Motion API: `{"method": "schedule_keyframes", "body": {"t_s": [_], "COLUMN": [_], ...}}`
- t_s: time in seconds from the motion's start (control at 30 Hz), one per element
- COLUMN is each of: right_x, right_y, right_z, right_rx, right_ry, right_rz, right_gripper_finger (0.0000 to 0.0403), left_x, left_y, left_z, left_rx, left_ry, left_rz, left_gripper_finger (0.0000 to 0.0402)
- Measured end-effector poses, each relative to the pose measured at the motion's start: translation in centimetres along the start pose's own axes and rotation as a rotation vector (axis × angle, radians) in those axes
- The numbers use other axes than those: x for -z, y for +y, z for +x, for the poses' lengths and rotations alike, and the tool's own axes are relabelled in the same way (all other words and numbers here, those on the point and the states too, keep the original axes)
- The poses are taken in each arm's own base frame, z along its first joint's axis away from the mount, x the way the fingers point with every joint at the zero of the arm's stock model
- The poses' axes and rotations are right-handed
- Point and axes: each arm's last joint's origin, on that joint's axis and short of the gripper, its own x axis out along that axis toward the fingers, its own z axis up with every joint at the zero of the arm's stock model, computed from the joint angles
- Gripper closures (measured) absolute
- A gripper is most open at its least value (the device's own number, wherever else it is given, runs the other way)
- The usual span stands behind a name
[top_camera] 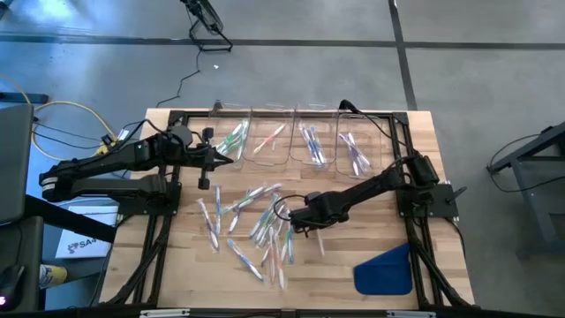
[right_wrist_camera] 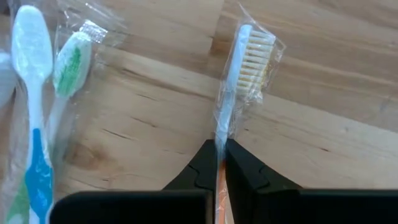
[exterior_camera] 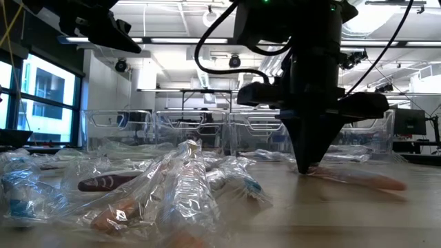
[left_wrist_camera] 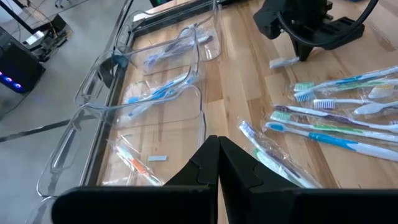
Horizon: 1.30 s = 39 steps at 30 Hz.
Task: Pick & Place Toothbrushes
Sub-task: Put the orange toothbrush into the middle left transparent bin
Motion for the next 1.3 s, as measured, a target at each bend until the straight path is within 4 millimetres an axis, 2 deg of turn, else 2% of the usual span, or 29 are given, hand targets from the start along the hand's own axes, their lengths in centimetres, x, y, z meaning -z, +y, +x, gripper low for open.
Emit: {"method": "schedule_keyframes", "body": {"t_s": [0.2,0.6,0.9,1.1,1.3], "right_x": [0.1,-0.6,-1.0,-2.3,-4.6], "right_y": [-0.2,0.4,0.1,-0.9,-1.8], "right_z": [-1.3,-7.2,-10.5,-13.2,-16.1], "right_rx": [-0.037,-0.33,-0.445,-0.491,-0.544], "right_ry": [-0.031,-0.141,-0.277,-0.377,-0.55], "right_rz": [-0.059,-0.202,-0.316,-0.397,-0.498], "right_gripper_finger": [0.0397,0.0399,0.0399,0.0399,0.0399], "left_x": [0.0,0.0,0.0,-0.5,-1.6], "left_y": [0.0,0.0,0.0,0.3,0.9], "left_z": [0.0,0.0,0.0,0.0,0.5], "left_rx": [0.0,-0.001,-0.002,-0.028,-0.07], "left_ry": [0.003,0.006,0.002,-0.053,-0.157], "left_rz": [0.0,-0.003,-0.023,-0.028,-0.079], "left_gripper_finger": [0.0401,0.0401,0.0401,0.0401,0.0402]}}
